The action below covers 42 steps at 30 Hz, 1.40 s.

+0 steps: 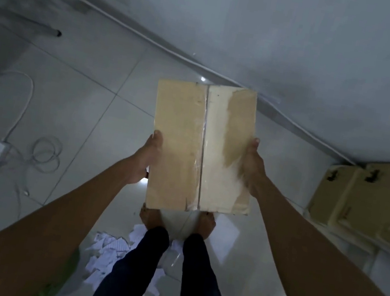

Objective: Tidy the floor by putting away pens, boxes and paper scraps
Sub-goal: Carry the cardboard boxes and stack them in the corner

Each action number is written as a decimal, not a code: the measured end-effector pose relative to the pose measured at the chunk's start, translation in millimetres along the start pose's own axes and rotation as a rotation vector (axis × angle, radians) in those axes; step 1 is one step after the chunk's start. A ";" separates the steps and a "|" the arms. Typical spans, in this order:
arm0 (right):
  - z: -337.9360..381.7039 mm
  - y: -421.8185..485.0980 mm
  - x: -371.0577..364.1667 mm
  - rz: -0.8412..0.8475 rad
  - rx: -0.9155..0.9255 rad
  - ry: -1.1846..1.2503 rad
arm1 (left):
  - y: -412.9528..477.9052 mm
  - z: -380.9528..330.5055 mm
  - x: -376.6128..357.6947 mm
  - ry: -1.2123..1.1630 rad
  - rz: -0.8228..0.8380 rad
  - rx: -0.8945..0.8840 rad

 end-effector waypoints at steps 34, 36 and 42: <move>9.7 -247.6 290.0 -0.354 0.175 0.191 | -262.2 8.4 -248.9 0.456 -0.070 -0.288; 5.1 -255.1 308.0 -0.388 0.176 0.194 | -266.3 11.1 -263.1 0.473 -0.061 -0.293; -18.6 -261.8 360.6 -0.508 0.192 0.211 | -281.0 14.5 -312.6 0.527 -0.065 -0.326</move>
Point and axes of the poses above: each hand's wrist, its own y-axis towards the middle knuckle, its own x-axis out of the back of the hand, z = x × y, the point moved 5 cm from there along y, towards the middle knuckle, and after that the axes turned 12 degrees about x, right-handed, at the moved point
